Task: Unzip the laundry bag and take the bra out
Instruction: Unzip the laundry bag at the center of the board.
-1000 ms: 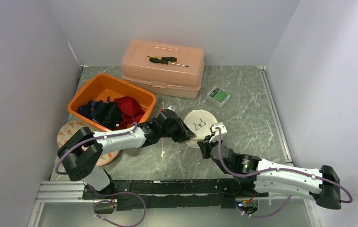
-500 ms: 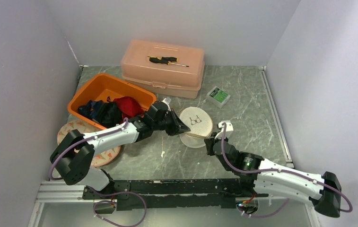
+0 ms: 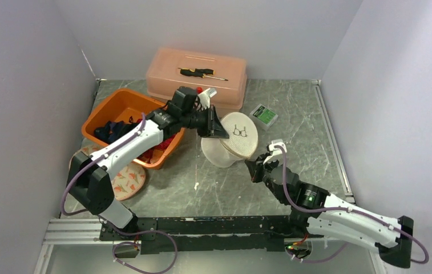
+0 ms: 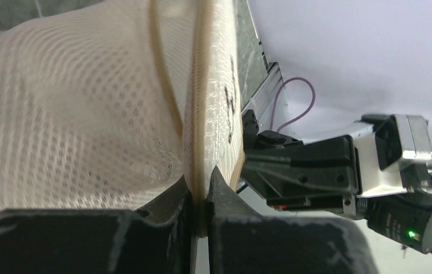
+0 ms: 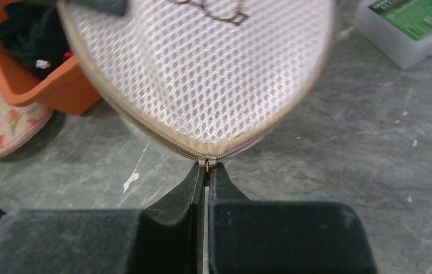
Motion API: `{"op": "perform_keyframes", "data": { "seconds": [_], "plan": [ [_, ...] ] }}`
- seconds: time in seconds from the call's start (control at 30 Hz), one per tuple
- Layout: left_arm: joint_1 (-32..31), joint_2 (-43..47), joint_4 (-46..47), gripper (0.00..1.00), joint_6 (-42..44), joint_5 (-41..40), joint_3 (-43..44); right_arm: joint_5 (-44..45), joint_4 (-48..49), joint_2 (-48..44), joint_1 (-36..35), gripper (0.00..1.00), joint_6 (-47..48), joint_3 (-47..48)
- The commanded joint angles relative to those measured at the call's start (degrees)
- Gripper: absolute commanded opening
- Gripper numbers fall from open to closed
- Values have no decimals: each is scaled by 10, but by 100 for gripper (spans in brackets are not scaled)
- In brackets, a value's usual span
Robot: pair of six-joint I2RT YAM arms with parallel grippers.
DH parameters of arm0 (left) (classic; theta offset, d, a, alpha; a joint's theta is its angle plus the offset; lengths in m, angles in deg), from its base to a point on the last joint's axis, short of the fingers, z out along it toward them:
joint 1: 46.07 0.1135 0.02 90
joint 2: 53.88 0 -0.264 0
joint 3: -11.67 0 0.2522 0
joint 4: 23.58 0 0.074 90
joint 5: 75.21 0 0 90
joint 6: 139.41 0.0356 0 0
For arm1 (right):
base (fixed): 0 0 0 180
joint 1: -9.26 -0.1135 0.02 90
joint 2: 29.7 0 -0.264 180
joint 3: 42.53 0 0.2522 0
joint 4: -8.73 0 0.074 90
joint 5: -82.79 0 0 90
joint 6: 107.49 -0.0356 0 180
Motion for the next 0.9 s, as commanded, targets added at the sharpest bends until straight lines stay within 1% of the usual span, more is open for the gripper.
{"op": "perform_keyframes", "data": {
  "seconds": [0.0, 0.03, 0.17, 0.23, 0.3, 0.33, 0.37, 0.5, 0.53, 0.6, 0.63, 0.7, 0.77, 0.87],
  "plan": [
    [14, -39, -111, 13, 142, 30, 65, 75, 6, 22, -80, 0, 32, 41],
    [18, -46, -106, 14, 142, 32, 58, 82, 8, 28, -91, 0, 26, 41],
    [27, -65, -2, 19, 100, 86, -23, 87, 26, 54, -117, 0, -8, 21],
    [27, -72, 27, 19, 85, 95, -49, 85, 38, 67, -126, 0, -23, 10],
    [28, -68, 30, 20, 81, 71, -65, 86, 51, 81, -134, 0, -35, 0],
    [28, -59, 39, 22, 78, 56, -77, 88, 54, 87, -136, 0, -41, -4],
    [28, -48, 51, 27, 71, 48, -91, 90, 58, 91, -137, 0, -47, -8],
    [29, 24, 65, 70, 42, -4, -133, 91, 70, 98, -137, 0, -57, -20],
    [30, 42, 59, 77, 33, -17, -137, 93, 69, 98, -137, 0, -60, -19],
    [29, 84, 44, 81, 9, -39, -148, 97, 69, 98, -137, 0, -59, -18],
    [29, 101, 35, 92, -13, -58, -156, 98, 69, 99, -137, 0, -59, -17],
    [29, 137, 43, 94, -82, -83, -190, 101, 71, 101, -137, 0, -59, -15],
    [18, 172, 100, 94, -176, -105, -246, 104, 73, 106, -137, 0, -57, -13],
    [-33, 206, 158, 93, -307, -175, -318, 109, 82, 114, -136, 0, -51, -8]
  ]
}}
